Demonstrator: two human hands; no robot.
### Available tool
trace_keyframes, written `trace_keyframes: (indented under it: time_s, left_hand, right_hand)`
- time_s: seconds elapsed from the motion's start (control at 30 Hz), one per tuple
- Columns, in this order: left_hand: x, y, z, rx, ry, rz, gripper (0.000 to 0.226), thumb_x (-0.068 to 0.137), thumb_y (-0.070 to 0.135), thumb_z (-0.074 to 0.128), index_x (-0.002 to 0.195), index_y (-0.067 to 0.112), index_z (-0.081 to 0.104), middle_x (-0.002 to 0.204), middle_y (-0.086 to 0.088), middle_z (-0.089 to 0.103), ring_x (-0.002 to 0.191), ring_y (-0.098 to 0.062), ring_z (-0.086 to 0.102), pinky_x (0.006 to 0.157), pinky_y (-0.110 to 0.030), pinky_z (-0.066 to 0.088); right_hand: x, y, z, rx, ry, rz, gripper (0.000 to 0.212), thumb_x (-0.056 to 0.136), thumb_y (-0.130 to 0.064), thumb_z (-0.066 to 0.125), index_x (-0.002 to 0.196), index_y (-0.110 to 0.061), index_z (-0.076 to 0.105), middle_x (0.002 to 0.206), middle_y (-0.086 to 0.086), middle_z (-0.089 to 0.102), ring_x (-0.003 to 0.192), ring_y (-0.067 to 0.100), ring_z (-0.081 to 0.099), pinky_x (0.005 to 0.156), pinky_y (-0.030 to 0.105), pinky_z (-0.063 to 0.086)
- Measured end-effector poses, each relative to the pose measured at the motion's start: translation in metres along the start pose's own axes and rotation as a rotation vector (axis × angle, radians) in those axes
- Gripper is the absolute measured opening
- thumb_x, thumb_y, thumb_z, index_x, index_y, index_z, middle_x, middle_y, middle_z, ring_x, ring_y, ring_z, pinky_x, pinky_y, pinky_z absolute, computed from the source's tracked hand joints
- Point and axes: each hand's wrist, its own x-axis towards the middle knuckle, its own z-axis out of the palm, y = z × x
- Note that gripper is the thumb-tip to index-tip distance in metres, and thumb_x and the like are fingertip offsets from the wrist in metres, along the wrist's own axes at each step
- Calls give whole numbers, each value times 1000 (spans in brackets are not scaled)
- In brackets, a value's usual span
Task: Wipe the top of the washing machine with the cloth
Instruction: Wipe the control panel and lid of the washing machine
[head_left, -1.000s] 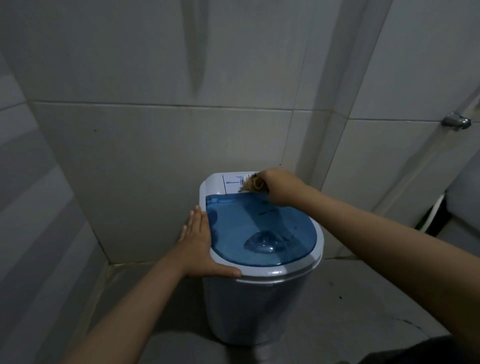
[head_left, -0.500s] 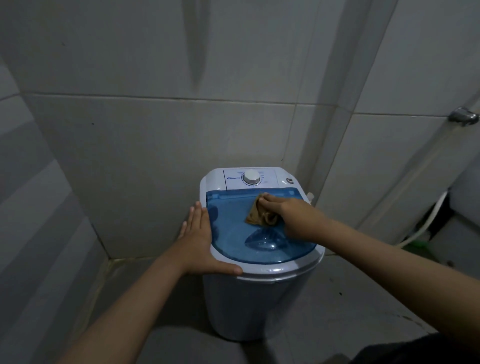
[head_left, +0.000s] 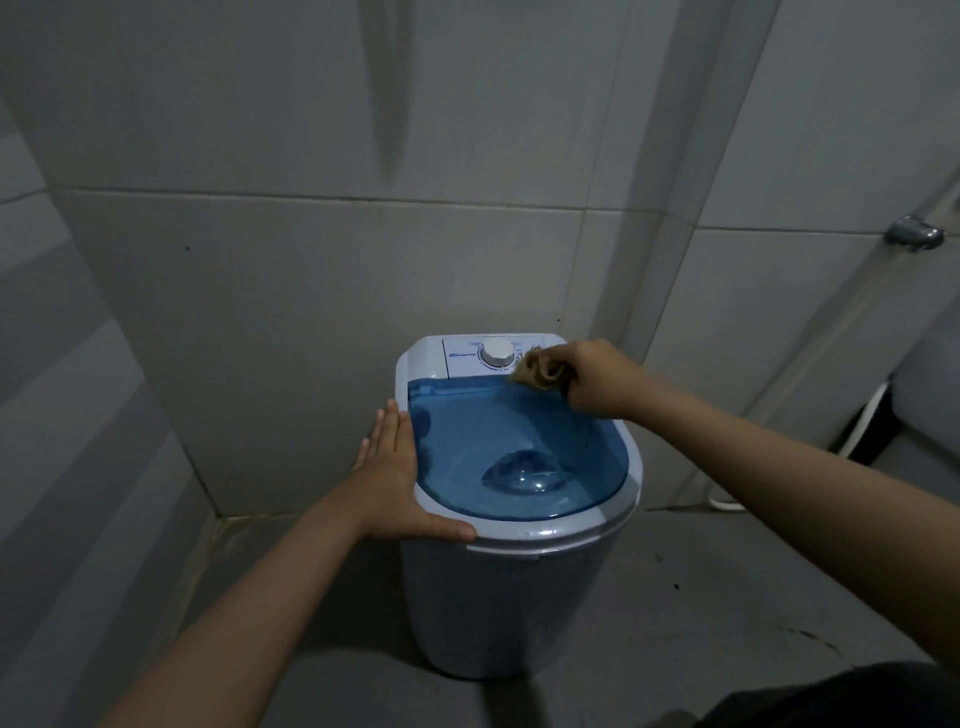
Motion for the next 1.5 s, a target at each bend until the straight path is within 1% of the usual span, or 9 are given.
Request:
trace_keyframes:
  time_s: [0.13,0.4,0.5,0.83,0.97,1.07,1.17,1.33,1.5]
  left_hand:
    - [1,-1,1,-5,5,11,165,26,97,49,145,15,-29,153,-6,-36,140,-21,-33,111,-39,-14]
    - [2,-4,2,0,-1,11,164,27,96,51,144,15,-31,152,-6,-39,139,-22,-34,111,-39,-14]
    - [2,-4,3,-3,3,12,164,26,96,50,144,16,-31,152,-6,-38,139,-22,-34,112,-39,-14]
    - [3,-3,2,8,2,14,165,24,98,48,145,15,-30,153,-8,-37,140,-23,-33,114,-42,-12]
    - [2,-3,2,8,3,12,166,25,97,49,145,13,-29,153,-8,-36,140,-23,-33,113,-41,-12]
    - [1,-2,1,4,-2,9,167,23,98,46,145,12,-29,152,-8,-37,139,-23,-34,112,-40,-13]
    - [0,-3,0,3,-14,3,167,23,98,45,143,11,-32,150,-9,-41,138,-23,-36,111,-39,-15]
    - [2,-4,2,-11,-6,12,165,25,97,47,143,13,-33,151,-7,-41,138,-22,-35,112,-39,-15]
    - [3,-6,4,1,1,24,163,27,97,47,143,14,-32,150,-6,-41,138,-23,-36,111,-40,-15]
  right_hand:
    - [9,7,21,-150,-111,15,72,77,2,54,142,-22,38,149,10,40,130,33,44,103,44,44]
    - [-25,8,23,-214,-142,-16,74,79,2,54,144,-26,31,153,2,32,126,30,46,101,47,43]
    - [-47,6,27,-249,-164,-20,73,82,-3,57,146,-20,26,152,5,30,121,31,50,96,40,46]
    - [-104,-50,36,-219,-192,92,46,83,-9,56,127,-8,43,133,16,47,111,32,58,91,39,51]
    - [-94,-63,9,-15,-252,127,22,73,-5,59,94,-13,64,97,6,68,89,25,64,79,35,57]
    - [-65,-57,-7,145,-162,200,15,71,0,56,73,-13,62,74,3,63,74,21,59,66,33,53]
    - [-28,-47,-3,65,28,149,25,71,3,52,92,-5,65,93,13,68,90,31,61,65,29,43]
    - [15,-52,34,-132,-45,53,23,85,-2,50,102,-5,65,109,18,63,99,34,61,72,34,47]
    - [37,-89,44,-216,-80,-116,29,83,3,53,111,-1,58,121,19,56,103,34,60,81,40,51]
